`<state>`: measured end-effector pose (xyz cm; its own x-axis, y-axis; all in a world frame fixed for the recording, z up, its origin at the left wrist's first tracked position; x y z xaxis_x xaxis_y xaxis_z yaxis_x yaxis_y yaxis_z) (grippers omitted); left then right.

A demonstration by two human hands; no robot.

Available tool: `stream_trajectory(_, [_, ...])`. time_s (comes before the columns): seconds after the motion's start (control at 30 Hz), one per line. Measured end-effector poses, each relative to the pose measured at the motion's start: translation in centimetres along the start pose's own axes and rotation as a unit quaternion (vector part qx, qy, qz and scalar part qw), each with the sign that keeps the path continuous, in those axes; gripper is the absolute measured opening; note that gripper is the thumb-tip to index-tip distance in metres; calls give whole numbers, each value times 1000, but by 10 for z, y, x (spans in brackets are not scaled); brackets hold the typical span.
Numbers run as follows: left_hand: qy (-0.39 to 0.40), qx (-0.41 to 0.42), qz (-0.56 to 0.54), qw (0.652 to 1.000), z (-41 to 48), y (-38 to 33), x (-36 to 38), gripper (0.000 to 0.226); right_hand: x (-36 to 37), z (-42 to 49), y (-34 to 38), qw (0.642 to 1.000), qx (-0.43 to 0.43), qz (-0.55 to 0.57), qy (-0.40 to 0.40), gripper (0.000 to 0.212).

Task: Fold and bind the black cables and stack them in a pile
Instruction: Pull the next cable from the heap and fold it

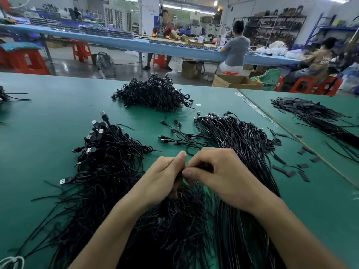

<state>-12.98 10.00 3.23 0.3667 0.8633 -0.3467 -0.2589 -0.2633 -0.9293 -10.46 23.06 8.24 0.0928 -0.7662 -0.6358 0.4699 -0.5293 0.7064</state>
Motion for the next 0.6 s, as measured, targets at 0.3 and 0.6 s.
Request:
stream_trajectory(0.3, [201,-42,-217,954,-14,-6,2,50,1,0,-2,975,32,217,41,12])
stream_trajectory(0.6, [39,-90,-194,976,-4,1,3,49,-1,5,0,998,24,50,-35,15])
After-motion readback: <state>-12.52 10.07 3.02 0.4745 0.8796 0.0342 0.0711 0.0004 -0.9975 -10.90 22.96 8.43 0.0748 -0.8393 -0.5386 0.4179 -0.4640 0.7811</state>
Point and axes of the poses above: each hand's wrist, its own z-axis towards the middle knuckle, its own x-axis out of the palm, y = z × x, the point moved 5 cm from there along z, towards the middle knuckle, and after that the axes turned 10 degrees about z, right-handed, at the moved point
